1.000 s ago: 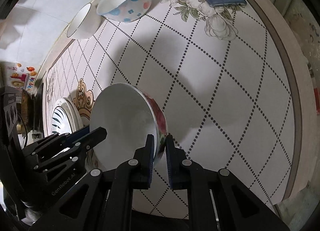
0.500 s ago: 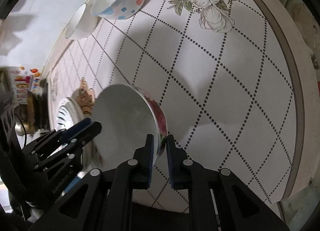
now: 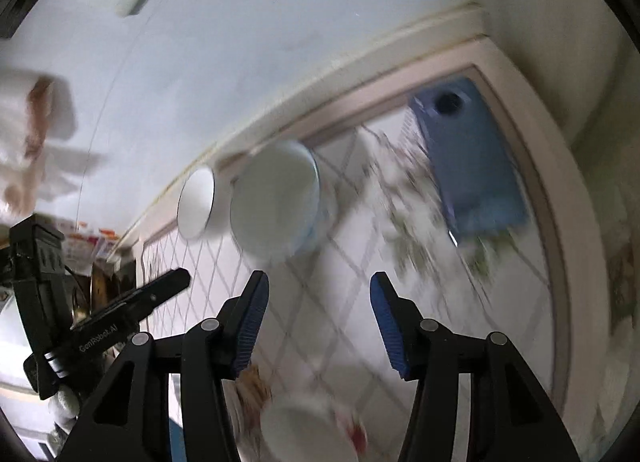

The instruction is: Organize plates and bowls

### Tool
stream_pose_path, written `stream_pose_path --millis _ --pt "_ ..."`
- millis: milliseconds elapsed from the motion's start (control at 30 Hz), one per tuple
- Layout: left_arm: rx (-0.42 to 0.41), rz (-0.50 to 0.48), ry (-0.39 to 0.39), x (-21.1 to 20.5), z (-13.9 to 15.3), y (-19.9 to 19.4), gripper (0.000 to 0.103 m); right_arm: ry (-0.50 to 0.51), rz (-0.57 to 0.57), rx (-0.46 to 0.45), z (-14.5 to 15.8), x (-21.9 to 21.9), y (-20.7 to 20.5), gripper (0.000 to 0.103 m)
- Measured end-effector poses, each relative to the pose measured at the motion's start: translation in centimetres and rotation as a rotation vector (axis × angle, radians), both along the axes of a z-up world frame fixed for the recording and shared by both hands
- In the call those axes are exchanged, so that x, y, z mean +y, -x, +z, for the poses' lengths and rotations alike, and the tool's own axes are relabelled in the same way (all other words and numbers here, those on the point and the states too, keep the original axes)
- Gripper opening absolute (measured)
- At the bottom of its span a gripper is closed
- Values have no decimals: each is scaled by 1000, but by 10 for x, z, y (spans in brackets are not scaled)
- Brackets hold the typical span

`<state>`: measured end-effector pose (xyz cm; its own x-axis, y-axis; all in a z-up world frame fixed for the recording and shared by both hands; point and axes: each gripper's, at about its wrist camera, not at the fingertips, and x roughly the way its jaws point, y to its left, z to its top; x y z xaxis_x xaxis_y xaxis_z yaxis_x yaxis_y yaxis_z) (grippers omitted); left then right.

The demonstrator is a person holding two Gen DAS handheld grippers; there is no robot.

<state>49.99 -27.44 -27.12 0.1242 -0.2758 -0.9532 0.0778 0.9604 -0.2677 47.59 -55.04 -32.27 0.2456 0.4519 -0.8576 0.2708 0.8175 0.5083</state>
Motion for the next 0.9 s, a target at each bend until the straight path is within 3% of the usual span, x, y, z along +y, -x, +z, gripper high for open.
stream_pose_path --millis 167,233,267,300,600,900 --pt "78 -11 -15 -11 -37 -31 34 8 2 54 -39 10 -49 53" --pt "85 -18 -25 -15 -44 -35 30 12 9 83 -55 14 -61 37" --pt "82 -21 -33 -19 -47 -36 16 17 15 101 -62 17 -65 21" --pt "86 -31 -35 -21 -49 -37 14 22 22 112 -68 19 -67 15" --pt "46 -65 -61 -32 -43 -34 13 65 35 105 -75 31 -77 13" --pt "-34 -117 -57 -34 -8 -15 13 85 35 80 -49 37 -59 13"
